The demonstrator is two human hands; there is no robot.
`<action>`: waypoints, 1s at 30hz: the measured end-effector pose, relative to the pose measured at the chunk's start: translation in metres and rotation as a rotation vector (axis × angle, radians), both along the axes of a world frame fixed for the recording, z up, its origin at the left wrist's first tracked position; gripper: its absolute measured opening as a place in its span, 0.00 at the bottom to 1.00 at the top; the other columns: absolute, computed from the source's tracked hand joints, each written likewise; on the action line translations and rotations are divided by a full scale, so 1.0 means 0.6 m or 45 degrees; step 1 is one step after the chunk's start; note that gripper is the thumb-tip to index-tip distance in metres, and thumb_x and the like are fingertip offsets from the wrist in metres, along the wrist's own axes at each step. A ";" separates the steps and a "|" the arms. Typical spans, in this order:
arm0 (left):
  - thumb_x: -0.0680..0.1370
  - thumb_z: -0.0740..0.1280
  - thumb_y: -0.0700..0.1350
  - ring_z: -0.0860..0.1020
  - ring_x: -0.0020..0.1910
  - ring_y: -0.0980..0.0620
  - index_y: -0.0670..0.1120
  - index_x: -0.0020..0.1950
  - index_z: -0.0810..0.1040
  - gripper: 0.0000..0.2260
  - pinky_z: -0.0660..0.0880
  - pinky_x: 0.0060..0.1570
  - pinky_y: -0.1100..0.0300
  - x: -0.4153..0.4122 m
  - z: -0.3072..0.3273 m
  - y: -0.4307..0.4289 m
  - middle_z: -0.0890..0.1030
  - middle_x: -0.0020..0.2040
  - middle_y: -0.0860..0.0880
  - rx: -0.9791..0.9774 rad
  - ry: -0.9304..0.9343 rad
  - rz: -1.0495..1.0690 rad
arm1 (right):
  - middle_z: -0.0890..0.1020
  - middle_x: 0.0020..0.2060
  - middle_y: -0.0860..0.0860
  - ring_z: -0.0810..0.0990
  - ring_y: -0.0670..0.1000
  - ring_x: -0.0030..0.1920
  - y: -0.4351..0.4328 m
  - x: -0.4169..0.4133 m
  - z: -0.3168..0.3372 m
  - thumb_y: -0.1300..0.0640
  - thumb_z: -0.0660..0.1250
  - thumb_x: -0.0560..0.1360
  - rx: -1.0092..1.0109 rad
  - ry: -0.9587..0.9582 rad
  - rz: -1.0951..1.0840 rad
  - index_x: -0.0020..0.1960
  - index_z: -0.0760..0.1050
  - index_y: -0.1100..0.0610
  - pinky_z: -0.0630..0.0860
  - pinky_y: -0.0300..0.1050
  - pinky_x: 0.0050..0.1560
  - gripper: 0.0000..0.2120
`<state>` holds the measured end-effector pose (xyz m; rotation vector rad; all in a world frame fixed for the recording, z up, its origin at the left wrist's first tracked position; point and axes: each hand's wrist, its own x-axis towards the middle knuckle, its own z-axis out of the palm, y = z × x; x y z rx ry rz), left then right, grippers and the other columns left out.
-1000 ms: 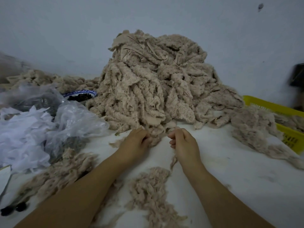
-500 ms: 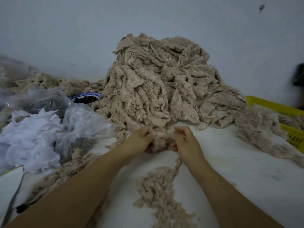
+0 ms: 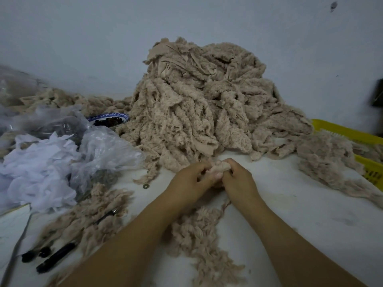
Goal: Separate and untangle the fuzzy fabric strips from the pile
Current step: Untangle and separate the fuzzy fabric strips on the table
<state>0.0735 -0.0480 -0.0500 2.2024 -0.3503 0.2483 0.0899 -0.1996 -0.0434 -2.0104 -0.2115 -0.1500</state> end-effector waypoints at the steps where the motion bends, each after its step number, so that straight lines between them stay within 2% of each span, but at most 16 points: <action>1: 0.80 0.66 0.56 0.72 0.34 0.61 0.54 0.40 0.74 0.11 0.67 0.34 0.63 -0.008 -0.005 0.009 0.76 0.37 0.53 0.145 -0.018 0.035 | 0.81 0.41 0.55 0.79 0.53 0.41 0.003 -0.002 -0.001 0.65 0.58 0.79 -0.033 -0.018 0.028 0.48 0.75 0.58 0.75 0.45 0.41 0.08; 4: 0.80 0.66 0.47 0.66 0.32 0.59 0.51 0.34 0.64 0.16 0.60 0.33 0.60 -0.034 -0.021 0.043 0.67 0.33 0.53 0.395 0.040 0.123 | 0.80 0.38 0.55 0.76 0.55 0.37 0.012 -0.007 -0.008 0.64 0.59 0.79 -0.153 -0.017 0.137 0.48 0.76 0.57 0.68 0.41 0.32 0.07; 7: 0.78 0.64 0.50 0.73 0.37 0.50 0.46 0.39 0.72 0.10 0.66 0.37 0.58 -0.031 0.015 0.059 0.73 0.36 0.49 0.367 0.257 0.201 | 0.74 0.33 0.51 0.69 0.44 0.29 0.019 -0.004 -0.015 0.62 0.60 0.80 -0.145 -0.040 0.118 0.42 0.72 0.54 0.64 0.35 0.27 0.09; 9: 0.81 0.62 0.49 0.75 0.43 0.47 0.42 0.48 0.78 0.11 0.71 0.42 0.57 0.009 0.064 0.030 0.78 0.42 0.44 0.451 0.421 0.197 | 0.74 0.34 0.50 0.69 0.42 0.28 0.020 0.001 -0.011 0.59 0.58 0.81 -0.006 -0.045 -0.018 0.46 0.70 0.55 0.64 0.34 0.26 0.07; 10: 0.82 0.60 0.47 0.75 0.45 0.46 0.39 0.53 0.79 0.13 0.72 0.43 0.58 0.032 0.081 0.004 0.78 0.45 0.42 0.437 0.431 0.199 | 0.77 0.38 0.51 0.72 0.42 0.31 0.017 0.004 -0.008 0.57 0.57 0.82 0.080 -0.034 -0.100 0.50 0.71 0.53 0.66 0.35 0.28 0.05; 12: 0.83 0.59 0.44 0.76 0.53 0.43 0.37 0.61 0.77 0.14 0.73 0.48 0.57 0.070 0.101 -0.056 0.79 0.54 0.40 0.301 0.288 0.245 | 0.80 0.49 0.53 0.77 0.49 0.42 0.004 0.008 -0.006 0.53 0.56 0.83 0.230 0.000 -0.260 0.60 0.74 0.52 0.74 0.44 0.40 0.11; 13: 0.82 0.59 0.42 0.76 0.57 0.41 0.39 0.61 0.77 0.12 0.73 0.52 0.54 0.084 0.103 -0.086 0.79 0.57 0.39 0.219 0.225 0.276 | 0.81 0.53 0.54 0.78 0.53 0.48 -0.004 0.011 -0.004 0.52 0.55 0.83 0.289 0.014 -0.334 0.63 0.74 0.53 0.76 0.49 0.47 0.13; 15: 0.79 0.59 0.40 0.75 0.58 0.38 0.42 0.53 0.76 0.08 0.73 0.53 0.50 0.092 0.091 -0.141 0.79 0.52 0.40 0.101 0.109 0.324 | 0.81 0.56 0.56 0.79 0.57 0.55 -0.019 0.016 -0.001 0.51 0.55 0.82 0.402 0.040 -0.455 0.64 0.75 0.55 0.77 0.57 0.57 0.16; 17: 0.79 0.59 0.40 0.75 0.54 0.39 0.41 0.48 0.74 0.05 0.73 0.52 0.47 0.079 0.052 -0.162 0.78 0.49 0.41 -0.039 0.035 0.314 | 0.82 0.56 0.53 0.79 0.54 0.53 -0.024 0.021 -0.004 0.51 0.55 0.82 0.498 0.076 -0.514 0.65 0.76 0.54 0.77 0.51 0.53 0.17; 19: 0.79 0.60 0.41 0.74 0.52 0.42 0.43 0.45 0.73 0.05 0.73 0.50 0.49 0.073 0.018 -0.155 0.76 0.45 0.45 -0.190 -0.025 0.349 | 0.82 0.50 0.51 0.78 0.49 0.47 -0.022 0.023 -0.010 0.51 0.56 0.81 0.480 0.084 -0.493 0.61 0.78 0.54 0.74 0.40 0.41 0.15; 21: 0.78 0.58 0.44 0.70 0.51 0.46 0.45 0.44 0.71 0.05 0.71 0.48 0.51 0.069 0.006 -0.135 0.71 0.41 0.52 -0.215 -0.132 0.375 | 0.80 0.42 0.48 0.76 0.44 0.40 -0.019 0.024 -0.015 0.53 0.56 0.81 0.431 0.048 -0.434 0.54 0.77 0.53 0.69 0.29 0.30 0.11; 22: 0.77 0.58 0.46 0.69 0.51 0.47 0.45 0.45 0.71 0.06 0.70 0.48 0.51 0.063 0.004 -0.123 0.69 0.41 0.54 -0.180 -0.182 0.372 | 0.79 0.39 0.47 0.76 0.44 0.38 -0.018 0.025 -0.016 0.54 0.56 0.81 0.419 0.035 -0.423 0.49 0.76 0.52 0.68 0.29 0.28 0.10; 24: 0.78 0.59 0.45 0.68 0.51 0.48 0.45 0.45 0.71 0.05 0.68 0.47 0.53 0.042 0.000 -0.106 0.68 0.41 0.54 -0.106 -0.224 0.387 | 0.78 0.36 0.48 0.75 0.48 0.36 -0.019 0.026 -0.017 0.55 0.56 0.80 0.437 0.049 -0.430 0.45 0.74 0.50 0.68 0.36 0.29 0.10; 26: 0.80 0.61 0.44 0.67 0.52 0.48 0.46 0.44 0.70 0.05 0.66 0.47 0.56 0.007 -0.004 -0.098 0.70 0.42 0.53 0.008 -0.195 0.419 | 0.79 0.39 0.49 0.76 0.48 0.37 -0.019 0.029 -0.018 0.55 0.56 0.80 0.430 0.070 -0.414 0.53 0.76 0.52 0.68 0.38 0.31 0.10; 28: 0.80 0.62 0.45 0.67 0.55 0.48 0.45 0.50 0.74 0.04 0.67 0.51 0.56 -0.026 -0.013 -0.094 0.75 0.49 0.51 0.151 -0.164 0.439 | 0.81 0.48 0.52 0.79 0.49 0.44 -0.016 0.028 -0.022 0.55 0.56 0.81 0.397 0.090 -0.357 0.64 0.74 0.55 0.74 0.40 0.38 0.16; 30: 0.79 0.62 0.45 0.66 0.57 0.48 0.45 0.55 0.75 0.08 0.68 0.53 0.55 -0.047 -0.011 -0.090 0.77 0.53 0.50 0.344 -0.184 0.418 | 0.81 0.49 0.50 0.78 0.48 0.45 -0.011 0.029 -0.024 0.56 0.55 0.81 0.407 0.089 -0.343 0.69 0.72 0.55 0.76 0.44 0.42 0.19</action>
